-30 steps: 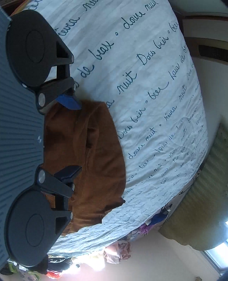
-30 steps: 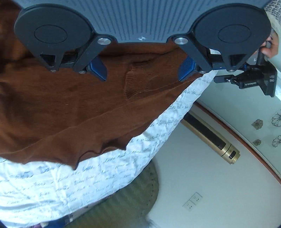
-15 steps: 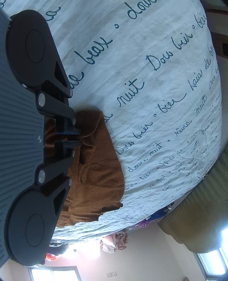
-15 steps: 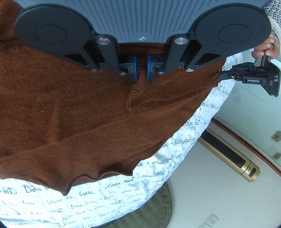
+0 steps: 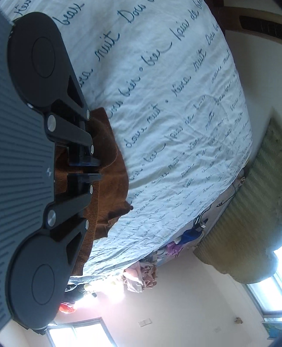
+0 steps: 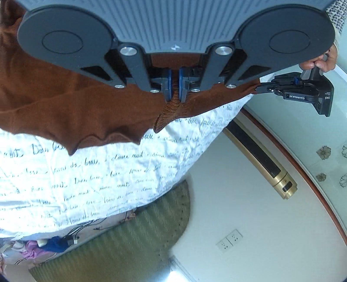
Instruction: Fold small clothes
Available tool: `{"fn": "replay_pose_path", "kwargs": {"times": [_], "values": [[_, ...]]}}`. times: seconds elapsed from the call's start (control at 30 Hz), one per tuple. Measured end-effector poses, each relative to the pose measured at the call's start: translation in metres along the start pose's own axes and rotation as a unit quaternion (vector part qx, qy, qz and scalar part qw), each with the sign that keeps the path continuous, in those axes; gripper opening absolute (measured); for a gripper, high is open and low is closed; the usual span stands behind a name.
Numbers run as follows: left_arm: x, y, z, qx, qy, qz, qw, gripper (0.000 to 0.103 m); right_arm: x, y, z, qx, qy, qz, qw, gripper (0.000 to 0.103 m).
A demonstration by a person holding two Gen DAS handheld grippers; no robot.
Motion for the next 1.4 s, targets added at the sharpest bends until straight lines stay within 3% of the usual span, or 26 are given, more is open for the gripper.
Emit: {"fn": "replay_pose_path", "kwargs": {"times": [0.17, 0.27, 0.4, 0.5, 0.57, 0.63, 0.7, 0.8, 0.93, 1.03, 1.1, 1.13, 1.2, 1.3, 1.37, 1.4], "values": [[0.046, 0.054, -0.005, -0.051, 0.041, -0.007, 0.9978, 0.007, 0.031, -0.04, 0.02, 0.033, 0.018, -0.024, 0.999, 0.005], [0.06, 0.084, -0.022, -0.081, 0.051, -0.011, 0.9953, 0.007, 0.081, -0.054, 0.018, 0.036, 0.041, -0.076, 0.996, 0.005], [0.049, 0.077, -0.041, -0.077, 0.071, 0.008, 0.9945, 0.01, 0.164, -0.057, -0.006, 0.011, 0.106, -0.133, 0.985, 0.005], [0.025, 0.052, -0.047, -0.056, 0.082, 0.032, 0.9945, 0.033, 0.188, -0.061, -0.021, 0.002, 0.133, -0.13, 0.983, 0.005], [0.01, 0.038, -0.05, -0.043, 0.099, 0.061, 0.9923, 0.049, 0.187, -0.061, -0.023, 0.002, 0.134, -0.121, 0.984, 0.005], [0.005, 0.029, -0.054, -0.035, 0.119, 0.074, 0.9895, 0.051, 0.181, -0.059, -0.02, 0.002, 0.131, -0.109, 0.985, 0.005], [0.012, 0.026, -0.062, -0.032, 0.152, 0.073, 0.9851, 0.053, 0.168, -0.059, -0.014, 0.004, 0.128, -0.09, 0.988, 0.005], [0.032, 0.033, -0.083, -0.033, 0.189, 0.049, 0.9803, 0.065, 0.14, -0.057, 0.001, 0.007, 0.122, -0.056, 0.991, 0.005], [0.043, 0.069, -0.11, -0.05, 0.216, 0.063, 0.9731, 0.063, 0.1, -0.055, 0.018, 0.011, 0.108, -0.015, 0.994, 0.005], [0.042, 0.088, -0.12, -0.039, 0.232, 0.087, 0.9681, 0.059, 0.076, -0.054, 0.029, 0.015, 0.098, 0.004, 0.995, 0.005], [0.047, 0.086, -0.121, 0.001, 0.282, 0.126, 0.951, 0.049, 0.063, -0.056, 0.035, 0.018, 0.095, 0.016, 0.995, 0.005], [0.05, 0.082, -0.123, 0.017, 0.309, 0.144, 0.9398, 0.049, 0.058, -0.057, 0.038, 0.018, 0.094, 0.022, 0.995, 0.005], [0.059, 0.07, -0.125, 0.053, 0.37, 0.172, 0.9114, 0.049, 0.05, -0.06, 0.042, 0.022, 0.085, 0.023, 0.996, 0.005], [0.072, 0.057, -0.128, 0.096, 0.477, 0.224, 0.8446, 0.051, 0.045, -0.067, 0.047, 0.025, 0.077, 0.025, 0.996, 0.005], [0.076, 0.06, -0.129, 0.112, 0.545, 0.26, 0.7892, 0.057, 0.045, -0.068, 0.047, 0.025, 0.074, 0.022, 0.997, 0.005], [0.076, 0.064, -0.129, 0.113, 0.568, 0.271, 0.7685, 0.057, 0.046, -0.068, 0.047, 0.025, 0.074, 0.023, 0.997, 0.005]]}}
Point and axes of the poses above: each gripper's, at about its wrist camera, not at the fingertips, and y roughly the way its jaws point, x to its right, z to its top, the point moved 10 cm from there along y, roughly the way its jaws point, and after that the axes turned 3 degrees about y, right-handed, at the moved point
